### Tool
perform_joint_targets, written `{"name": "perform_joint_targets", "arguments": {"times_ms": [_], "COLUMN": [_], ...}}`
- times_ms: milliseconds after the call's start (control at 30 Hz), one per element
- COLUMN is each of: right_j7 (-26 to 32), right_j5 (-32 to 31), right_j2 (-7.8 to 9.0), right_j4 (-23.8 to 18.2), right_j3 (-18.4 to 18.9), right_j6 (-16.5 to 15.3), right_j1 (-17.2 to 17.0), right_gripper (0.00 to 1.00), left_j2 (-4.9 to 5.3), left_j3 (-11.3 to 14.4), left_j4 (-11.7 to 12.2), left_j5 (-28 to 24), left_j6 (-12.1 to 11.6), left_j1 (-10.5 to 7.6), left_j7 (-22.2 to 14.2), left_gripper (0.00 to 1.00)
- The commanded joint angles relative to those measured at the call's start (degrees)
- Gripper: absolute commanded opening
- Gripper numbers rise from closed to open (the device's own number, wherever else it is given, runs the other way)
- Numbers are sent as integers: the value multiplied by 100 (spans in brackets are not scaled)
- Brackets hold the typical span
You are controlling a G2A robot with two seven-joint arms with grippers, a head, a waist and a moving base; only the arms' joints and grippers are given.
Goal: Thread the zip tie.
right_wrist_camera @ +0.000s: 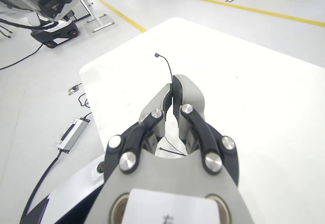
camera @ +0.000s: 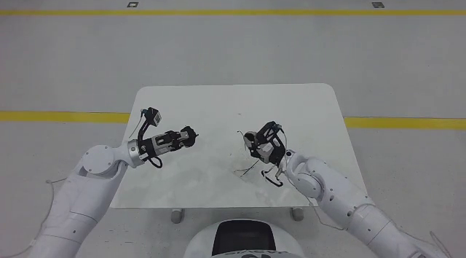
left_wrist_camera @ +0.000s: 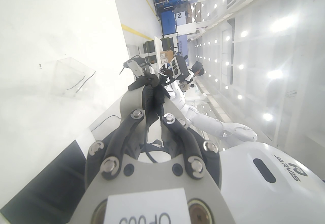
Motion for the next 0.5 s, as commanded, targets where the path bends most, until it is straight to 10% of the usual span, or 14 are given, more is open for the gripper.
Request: {"name": "perform_joint_targets", "arguments": {"times_ms": [0, 167, 467], "right_j7": [1, -301, -2884], "right_j5": [-2, 80, 297], "right_j2": [0, -16, -99], "right_j4": [0, -98, 7], "right_j3": [-1, 25, 112], "right_j6": [2, -21, -316], "right_j1": [1, -99, -888], "right_gripper": [0, 0, 0], "left_j2": [0, -6, -62], "left_j3": [0, 40, 261], "left_j4": [0, 21, -443], "left_j5": [0, 136, 249], "left_j6": [0, 33, -122], "left_j1": [0, 50, 814], "left_j7": [0, 227, 1376], "left_gripper": [0, 0, 0]}}
